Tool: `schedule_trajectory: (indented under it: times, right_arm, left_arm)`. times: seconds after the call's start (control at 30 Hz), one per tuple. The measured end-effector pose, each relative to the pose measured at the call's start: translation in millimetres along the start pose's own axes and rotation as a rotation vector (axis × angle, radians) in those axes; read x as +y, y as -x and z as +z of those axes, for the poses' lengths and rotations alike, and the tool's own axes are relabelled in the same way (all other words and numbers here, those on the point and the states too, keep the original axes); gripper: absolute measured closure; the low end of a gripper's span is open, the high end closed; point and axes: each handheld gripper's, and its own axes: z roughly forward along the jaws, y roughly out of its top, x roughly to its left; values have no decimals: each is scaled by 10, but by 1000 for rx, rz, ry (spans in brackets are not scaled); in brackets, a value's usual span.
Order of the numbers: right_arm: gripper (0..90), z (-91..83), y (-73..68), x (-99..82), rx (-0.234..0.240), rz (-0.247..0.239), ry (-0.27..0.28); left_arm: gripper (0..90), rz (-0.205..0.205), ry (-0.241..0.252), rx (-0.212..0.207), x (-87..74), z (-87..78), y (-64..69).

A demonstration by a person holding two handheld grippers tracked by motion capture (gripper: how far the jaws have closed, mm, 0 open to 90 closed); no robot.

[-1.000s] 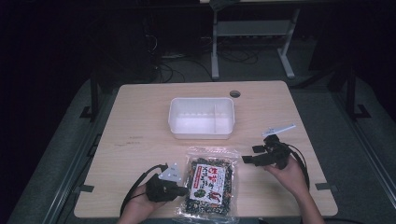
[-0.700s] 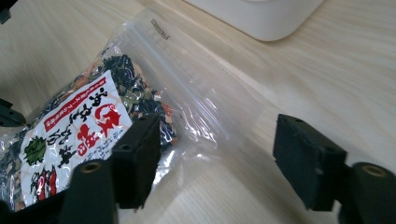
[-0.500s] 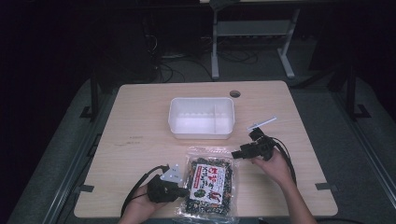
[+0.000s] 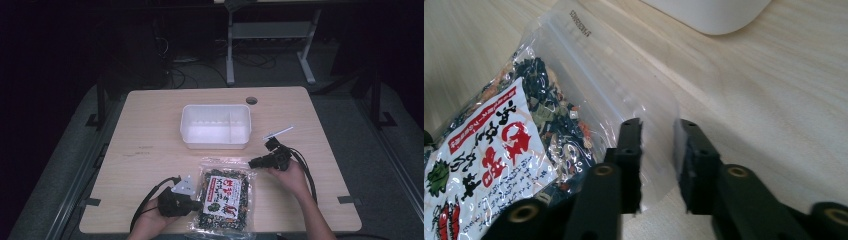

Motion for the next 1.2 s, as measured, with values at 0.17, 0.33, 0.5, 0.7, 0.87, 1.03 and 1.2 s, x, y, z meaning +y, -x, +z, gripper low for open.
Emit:
schedule_trajectory:
  times: [0.17, 0.33, 0.5, 0.7, 0.87, 1.03, 1.2]
  right_arm:
    - [883, -60, -17, -4, 21, -21, 31]
    - [896, -152, -105, -14, 13, -67, 58]
    - [897, -290, -189, -47, 16, -94, 89]
    - [897, -489, -306, -105, 21, -126, 130]
    - [898, -638, -369, -132, 21, -143, 174]
    - [899, -760, -431, -120, 12, -169, 219]
    - [899, -859, -505, -69, 13, -190, 250]
  left_arm:
    - [855, -9, 6, 3, 1, 0, -6]
    - [741, -27, 7, 17, -15, -17, -50]
    - [560, -58, 25, 18, -31, -33, -90]
    - [427, -115, 53, 1, -44, -45, -155]
    - [380, -136, 45, -14, -43, -22, -188]
    - [326, -155, 61, -46, -9, -7, -216]
    - [284, -199, 92, -81, 40, 7, -298]
